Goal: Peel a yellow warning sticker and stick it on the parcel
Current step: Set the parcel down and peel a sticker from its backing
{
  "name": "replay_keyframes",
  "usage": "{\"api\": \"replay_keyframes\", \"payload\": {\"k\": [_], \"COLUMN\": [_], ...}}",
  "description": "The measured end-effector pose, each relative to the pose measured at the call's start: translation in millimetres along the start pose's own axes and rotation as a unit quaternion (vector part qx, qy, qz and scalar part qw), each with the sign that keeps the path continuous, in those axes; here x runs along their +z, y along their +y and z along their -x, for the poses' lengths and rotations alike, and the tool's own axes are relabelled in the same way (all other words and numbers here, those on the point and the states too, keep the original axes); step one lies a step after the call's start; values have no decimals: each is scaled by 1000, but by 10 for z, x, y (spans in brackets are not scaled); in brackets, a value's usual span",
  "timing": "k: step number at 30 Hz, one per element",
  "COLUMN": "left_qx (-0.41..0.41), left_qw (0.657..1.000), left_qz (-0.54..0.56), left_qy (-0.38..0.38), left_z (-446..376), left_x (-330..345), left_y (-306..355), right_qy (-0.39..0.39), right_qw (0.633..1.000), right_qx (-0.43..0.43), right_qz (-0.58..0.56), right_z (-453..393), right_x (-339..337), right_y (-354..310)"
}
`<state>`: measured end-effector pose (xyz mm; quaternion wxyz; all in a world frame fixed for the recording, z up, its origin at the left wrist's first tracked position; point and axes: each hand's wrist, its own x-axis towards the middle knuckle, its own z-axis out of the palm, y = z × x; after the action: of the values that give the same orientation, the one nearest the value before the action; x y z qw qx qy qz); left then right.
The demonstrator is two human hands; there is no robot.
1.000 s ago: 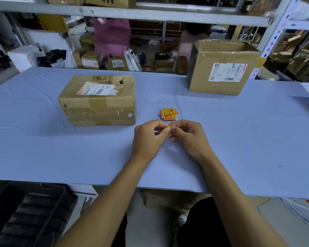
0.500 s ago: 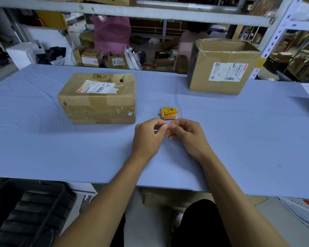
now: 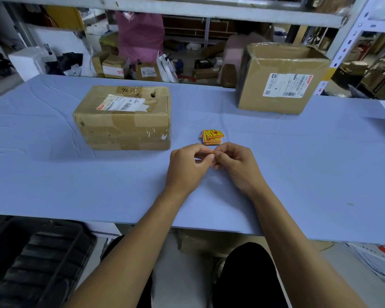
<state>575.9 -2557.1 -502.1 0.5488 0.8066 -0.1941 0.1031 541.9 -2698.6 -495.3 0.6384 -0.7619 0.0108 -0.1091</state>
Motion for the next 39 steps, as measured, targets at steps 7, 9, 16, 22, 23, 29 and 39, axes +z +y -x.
{"api": "replay_keyframes", "payload": {"k": [7,9,16,22,23,29,39], "left_qx": [-2,1,0,6,5,-3,19], "left_qw": [1000,1000,1000,1000,1000,1000,1000], "left_qz": [-4,-8,-9,-4,-5,-1,23], "left_qy": [5,8,12,11,11,8,-4], "left_z": [2,5,5,1,-1,-6,5], "left_x": [-2,-2,-5,1,2,8,-7], "left_y": [26,26,16,7,8,-5,1], "right_qy": [-9,-6,-3,1,2,0,0], "right_qw": [1000,999,999,1000,1000,1000,1000], "right_qx": [-10,-15,-21,-17,-16,-19,-13], "right_qz": [23,29,36,18,17,22,7], "right_z": [1,4,9,-3,-4,-5,-11], "right_x": [1,3,7,11,13,4,11], "right_y": [10,9,14,22,28,49,52]}}
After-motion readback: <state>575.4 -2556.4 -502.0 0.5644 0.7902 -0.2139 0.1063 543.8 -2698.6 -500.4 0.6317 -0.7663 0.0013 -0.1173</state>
